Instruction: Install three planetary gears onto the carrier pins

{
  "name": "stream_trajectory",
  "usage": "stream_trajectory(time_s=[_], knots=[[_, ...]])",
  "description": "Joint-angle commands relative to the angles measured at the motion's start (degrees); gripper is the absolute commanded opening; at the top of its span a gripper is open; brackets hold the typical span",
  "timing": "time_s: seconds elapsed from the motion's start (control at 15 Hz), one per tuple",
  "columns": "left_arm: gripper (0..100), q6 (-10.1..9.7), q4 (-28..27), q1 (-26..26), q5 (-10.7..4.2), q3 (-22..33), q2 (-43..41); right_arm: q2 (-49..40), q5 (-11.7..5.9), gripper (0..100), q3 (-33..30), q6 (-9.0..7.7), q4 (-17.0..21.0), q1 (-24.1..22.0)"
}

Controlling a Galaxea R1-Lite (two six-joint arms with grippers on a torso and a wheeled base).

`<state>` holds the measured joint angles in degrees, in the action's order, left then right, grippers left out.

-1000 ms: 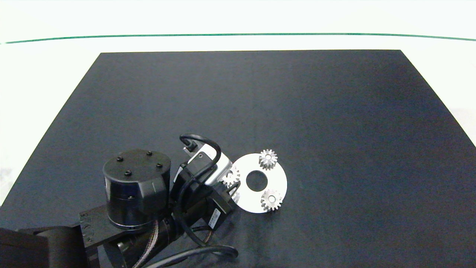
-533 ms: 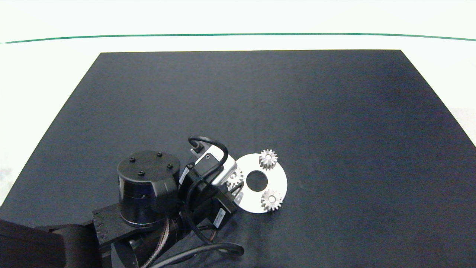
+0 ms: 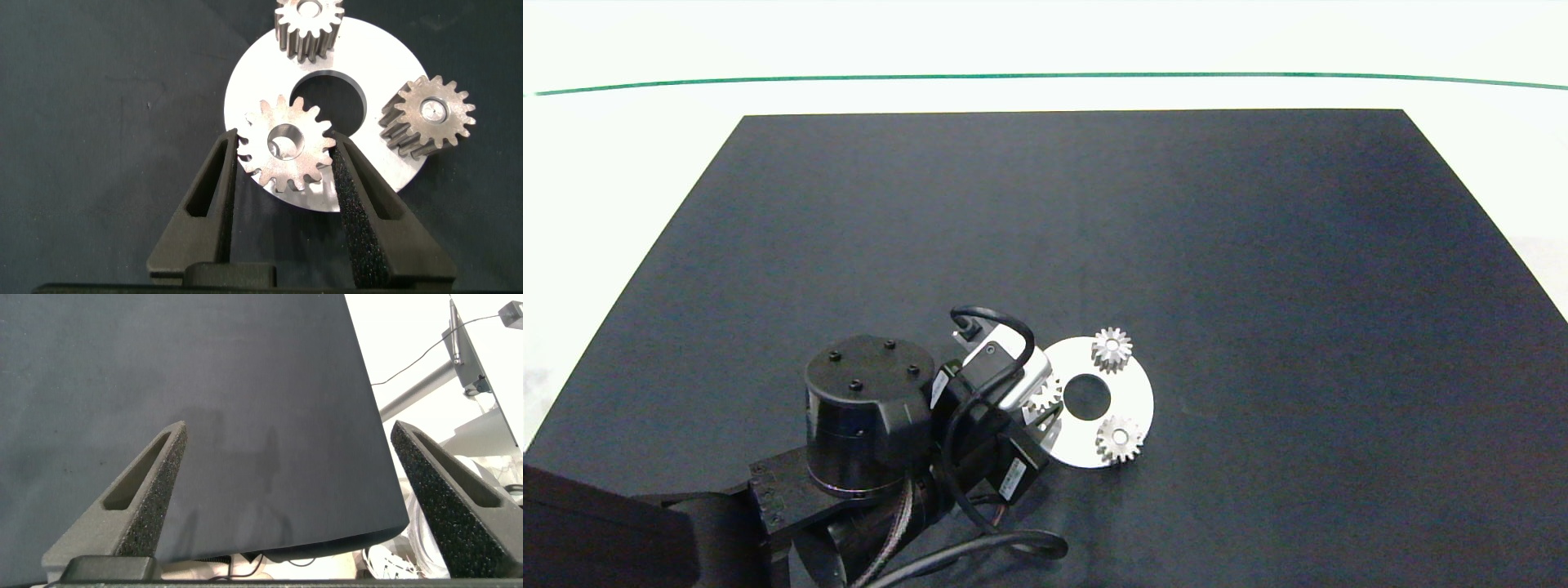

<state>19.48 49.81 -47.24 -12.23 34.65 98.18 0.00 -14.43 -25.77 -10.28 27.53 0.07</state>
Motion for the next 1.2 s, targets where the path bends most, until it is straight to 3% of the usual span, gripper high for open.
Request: stream_trajectory(time_s=[0.07, 1.2], knots=[[4, 0.21, 0.4, 0.1, -0.08, 0.5, 0.3, 0.1, -0.07, 100, 0.0, -0.09, 0.2, 0.0], [4, 0.21, 0.7, 2.0, 0.36, 0.9, 0.9, 0.1, -0.16, 100, -0.2, 0.08, 0.2, 0.0]])
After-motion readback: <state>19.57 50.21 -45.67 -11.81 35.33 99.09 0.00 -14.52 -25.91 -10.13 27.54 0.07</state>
